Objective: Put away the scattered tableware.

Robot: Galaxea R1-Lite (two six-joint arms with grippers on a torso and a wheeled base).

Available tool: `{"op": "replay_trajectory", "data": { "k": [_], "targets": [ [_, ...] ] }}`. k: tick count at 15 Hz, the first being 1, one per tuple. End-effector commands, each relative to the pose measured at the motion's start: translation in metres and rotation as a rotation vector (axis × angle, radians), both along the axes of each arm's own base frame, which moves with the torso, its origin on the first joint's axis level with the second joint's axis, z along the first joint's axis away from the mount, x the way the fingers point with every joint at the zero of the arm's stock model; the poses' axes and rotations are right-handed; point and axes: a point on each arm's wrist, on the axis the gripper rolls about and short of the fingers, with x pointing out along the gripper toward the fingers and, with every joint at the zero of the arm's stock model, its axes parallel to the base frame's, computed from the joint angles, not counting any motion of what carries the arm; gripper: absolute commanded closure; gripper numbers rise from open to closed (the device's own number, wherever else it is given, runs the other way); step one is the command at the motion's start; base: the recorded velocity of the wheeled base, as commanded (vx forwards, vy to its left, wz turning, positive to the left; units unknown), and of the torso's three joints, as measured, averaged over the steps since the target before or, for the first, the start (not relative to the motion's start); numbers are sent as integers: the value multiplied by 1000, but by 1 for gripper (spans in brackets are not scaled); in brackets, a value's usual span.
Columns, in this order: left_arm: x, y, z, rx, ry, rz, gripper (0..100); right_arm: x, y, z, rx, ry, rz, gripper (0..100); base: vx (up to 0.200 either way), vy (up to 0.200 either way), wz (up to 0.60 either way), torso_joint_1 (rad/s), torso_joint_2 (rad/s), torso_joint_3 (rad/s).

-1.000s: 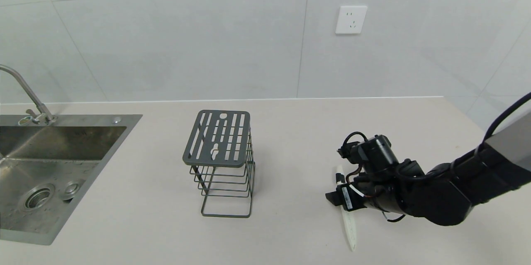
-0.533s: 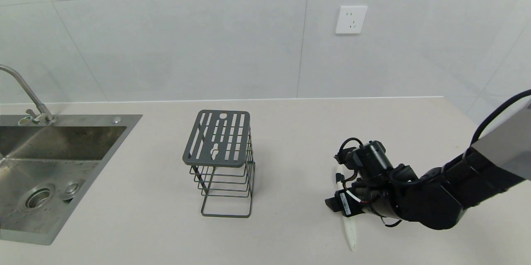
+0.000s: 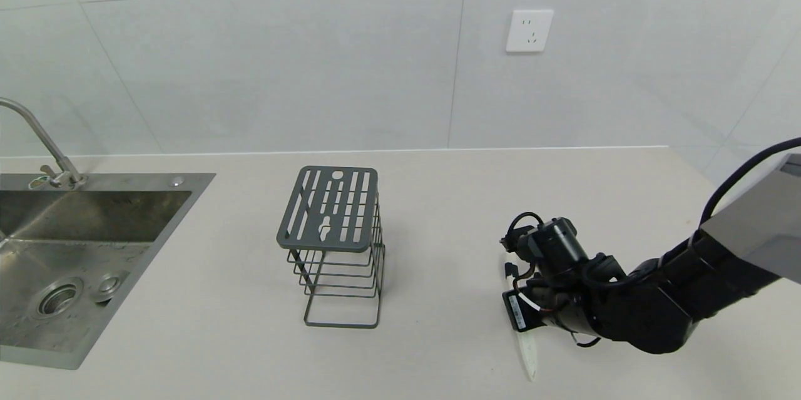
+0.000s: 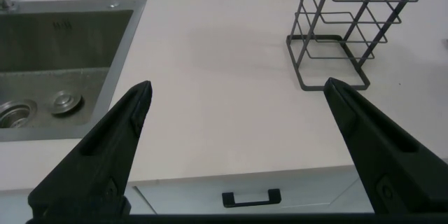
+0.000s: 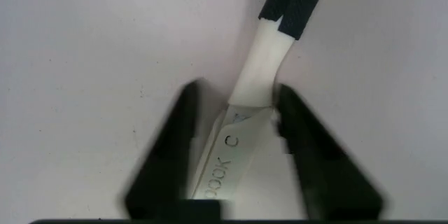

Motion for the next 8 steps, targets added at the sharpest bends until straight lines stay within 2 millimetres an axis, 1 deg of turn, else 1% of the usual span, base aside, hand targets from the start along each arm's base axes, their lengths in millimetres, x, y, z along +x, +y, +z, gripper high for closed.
{"op": "replay_trajectory", "data": {
  "k": [1,3,4,7,8],
  "targets": [
    [0,0,1,-1,-1,0,0,-4,-3,-7,-21,35,0,100,0,0,0,0,0,0],
    [0,0,0,-3,-1,1,0,-4,-3,-6,-16,30,-4,100,0,0,0,0,0,0],
    [0,0,0,-3,-1,1,0,-1,-1,-2,2,2,-4,100,0,0,0,0,0,0],
    [0,0,0,-1,-1,0,0,10,4,22,111,-170,-3,100,0,0,0,0,0,0],
    [0,0,0,-1,-1,0,0,14,3,36,164,-262,-5,100,0,0,0,0,0,0]
  ]
}}
